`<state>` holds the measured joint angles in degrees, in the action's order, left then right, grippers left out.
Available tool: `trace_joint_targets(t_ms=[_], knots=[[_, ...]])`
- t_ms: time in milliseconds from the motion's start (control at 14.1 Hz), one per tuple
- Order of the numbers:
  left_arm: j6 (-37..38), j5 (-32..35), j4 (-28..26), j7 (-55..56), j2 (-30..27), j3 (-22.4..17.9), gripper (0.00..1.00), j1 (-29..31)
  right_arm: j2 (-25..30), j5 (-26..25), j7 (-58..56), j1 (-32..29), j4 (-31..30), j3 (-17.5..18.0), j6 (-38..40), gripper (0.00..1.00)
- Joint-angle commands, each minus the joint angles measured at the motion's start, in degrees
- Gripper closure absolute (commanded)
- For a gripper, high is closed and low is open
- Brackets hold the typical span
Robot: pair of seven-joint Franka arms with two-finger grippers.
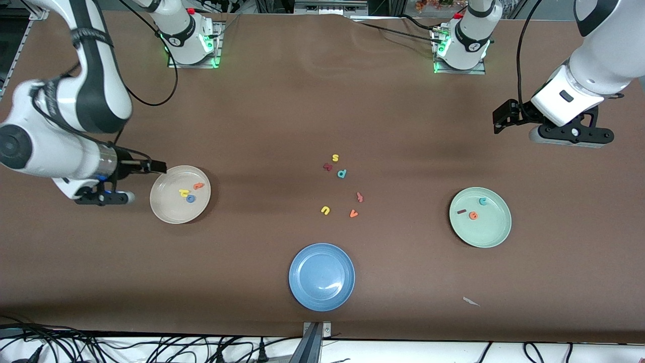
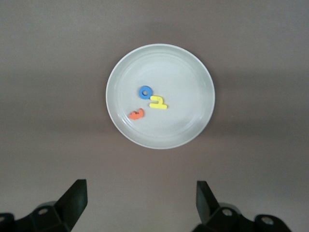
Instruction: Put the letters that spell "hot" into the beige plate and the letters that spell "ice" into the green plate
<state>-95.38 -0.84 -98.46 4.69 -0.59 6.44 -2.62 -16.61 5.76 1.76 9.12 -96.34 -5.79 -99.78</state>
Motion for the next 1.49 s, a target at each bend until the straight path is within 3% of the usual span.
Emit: trace_joint_targets(t_ms=[0, 355, 1421], knots=[[1.3, 0.7, 1.0, -1.2, 0.0, 0.1, 0.0, 0.0, 5.4, -3.2, 0.8, -5.3, 0.6, 5.2, 5.3, 0.0], [1.3, 0.7, 1.0, -1.2, -0.1, 0.1, 0.0, 0.0, 12.1, -4.9, 0.8, -7.7, 6.3, 6.0, 15.9, 0.0], [1.3, 0.7, 1.1, -1.2, 0.0, 0.1, 0.0, 0.0, 16.6, -4.2, 0.7, -9.8, 7.5, 6.2, 16.0, 0.0]])
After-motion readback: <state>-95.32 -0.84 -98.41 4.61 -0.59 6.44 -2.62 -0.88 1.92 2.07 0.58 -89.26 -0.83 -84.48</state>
